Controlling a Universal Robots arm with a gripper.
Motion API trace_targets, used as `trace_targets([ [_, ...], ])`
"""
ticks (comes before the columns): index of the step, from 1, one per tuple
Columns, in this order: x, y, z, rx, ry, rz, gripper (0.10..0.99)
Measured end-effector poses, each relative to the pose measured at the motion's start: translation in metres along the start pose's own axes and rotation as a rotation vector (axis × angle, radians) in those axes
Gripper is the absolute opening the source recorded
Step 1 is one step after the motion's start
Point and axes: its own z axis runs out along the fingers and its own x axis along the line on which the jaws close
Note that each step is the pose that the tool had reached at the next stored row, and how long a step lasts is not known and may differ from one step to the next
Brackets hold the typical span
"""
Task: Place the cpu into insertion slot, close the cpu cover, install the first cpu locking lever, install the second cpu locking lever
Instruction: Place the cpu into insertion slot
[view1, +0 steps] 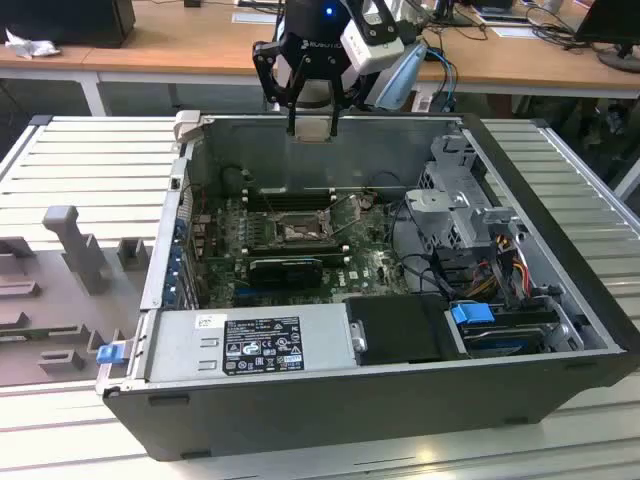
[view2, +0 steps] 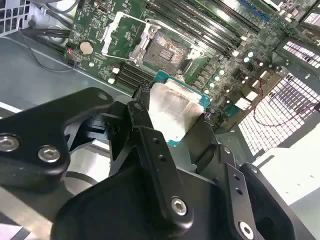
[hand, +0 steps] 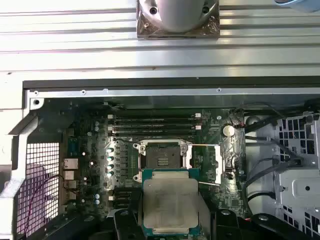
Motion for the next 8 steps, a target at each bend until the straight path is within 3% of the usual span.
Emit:
trace_targets([
  [3,0.0000,0.0000,0.0004,-0.002,-0.0108,0.120,0.533],
  [8,-0.0001,-0.0002,0.0026,-0.001,-0.0110,0.125,0.533],
])
